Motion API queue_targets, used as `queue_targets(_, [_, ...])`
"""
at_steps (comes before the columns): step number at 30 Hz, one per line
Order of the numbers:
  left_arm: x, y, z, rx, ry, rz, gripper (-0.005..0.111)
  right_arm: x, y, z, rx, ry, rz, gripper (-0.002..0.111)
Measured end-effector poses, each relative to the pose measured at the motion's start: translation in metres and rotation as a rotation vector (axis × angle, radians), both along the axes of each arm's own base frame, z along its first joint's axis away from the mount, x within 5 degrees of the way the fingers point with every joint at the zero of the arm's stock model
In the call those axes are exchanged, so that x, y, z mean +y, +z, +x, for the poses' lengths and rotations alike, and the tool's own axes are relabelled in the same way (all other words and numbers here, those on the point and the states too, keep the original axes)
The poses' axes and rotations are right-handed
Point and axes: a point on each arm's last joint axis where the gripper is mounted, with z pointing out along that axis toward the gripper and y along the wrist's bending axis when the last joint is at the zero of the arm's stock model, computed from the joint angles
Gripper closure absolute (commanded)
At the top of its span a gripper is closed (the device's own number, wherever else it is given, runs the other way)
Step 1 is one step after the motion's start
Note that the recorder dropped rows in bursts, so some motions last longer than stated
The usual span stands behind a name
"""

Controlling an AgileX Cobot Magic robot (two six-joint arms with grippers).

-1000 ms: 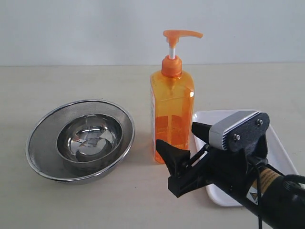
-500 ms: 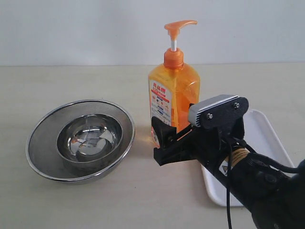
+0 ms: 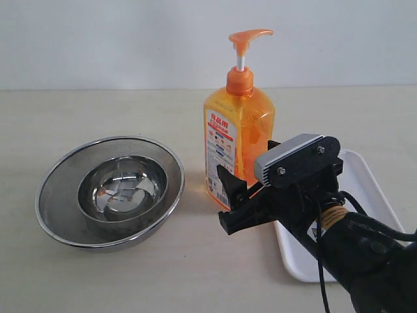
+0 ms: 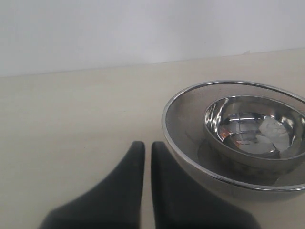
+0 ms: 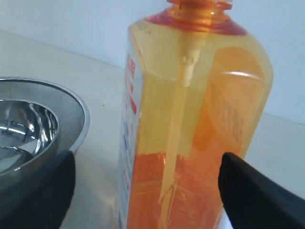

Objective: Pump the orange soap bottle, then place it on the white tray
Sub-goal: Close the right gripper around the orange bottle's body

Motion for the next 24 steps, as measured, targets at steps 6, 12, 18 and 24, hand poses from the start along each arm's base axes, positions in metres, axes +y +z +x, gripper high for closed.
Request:
queue_targets(6, [0.0, 0.0, 0.0, 0.0, 0.0, 0.0, 0.102, -0.0001, 0.0, 0.0001, -0.018, 0.003, -0.032, 0.034])
queue_targets(12, [0.0, 0.0, 0.0, 0.0, 0.0, 0.0, 0.102, -0.0001, 0.0, 0.0001, -0.007, 0.0, -0.013, 0.034])
queue_targets(18, [0.0, 0.0, 0.0, 0.0, 0.0, 0.0, 0.102, -0.0001, 0.0, 0.0001, 0.008, -0.004, 0.013, 0.034])
queue_targets(24, [0.0, 0.0, 0.0, 0.0, 0.0, 0.0, 0.102, -0.0001, 0.0, 0.0001, -0.031, 0.006, -0.053, 0.003])
